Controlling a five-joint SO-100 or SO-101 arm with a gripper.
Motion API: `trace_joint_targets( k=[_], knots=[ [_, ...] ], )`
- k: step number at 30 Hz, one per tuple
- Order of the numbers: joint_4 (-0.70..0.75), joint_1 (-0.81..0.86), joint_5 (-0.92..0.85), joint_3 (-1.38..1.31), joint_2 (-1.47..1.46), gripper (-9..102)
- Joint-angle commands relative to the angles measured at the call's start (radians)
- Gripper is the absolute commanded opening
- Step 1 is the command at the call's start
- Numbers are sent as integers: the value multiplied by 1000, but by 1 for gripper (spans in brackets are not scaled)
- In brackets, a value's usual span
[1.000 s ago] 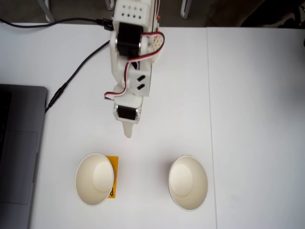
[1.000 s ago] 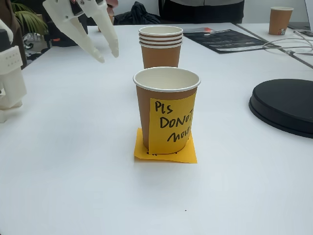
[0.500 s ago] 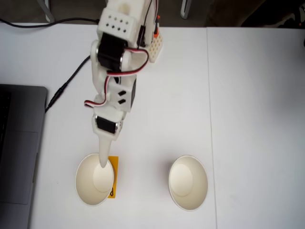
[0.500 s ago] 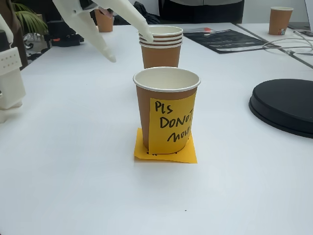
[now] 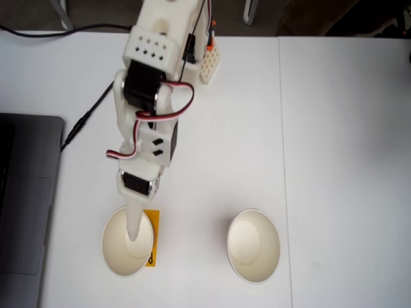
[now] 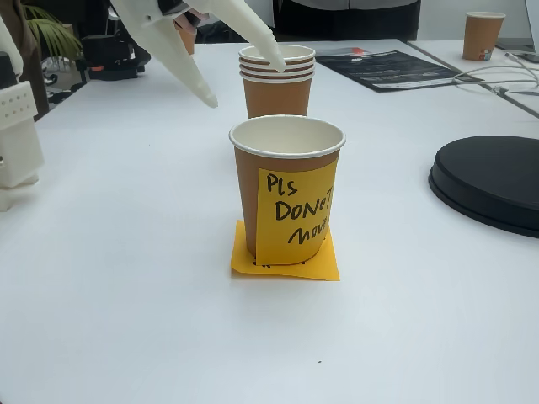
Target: Pickup cup and make a pile of cup.
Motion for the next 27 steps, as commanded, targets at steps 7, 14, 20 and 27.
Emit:
trace_joint_targets(
  k=[7, 14, 20, 27],
  knots=[
    [-21, 54, -6, -94, -55, 30],
    [-23, 55, -6, -95, -63, 30],
    [-23, 43, -6, -95, -67, 30],
    [-23, 43, -6, -98, -106, 30]
  ],
)
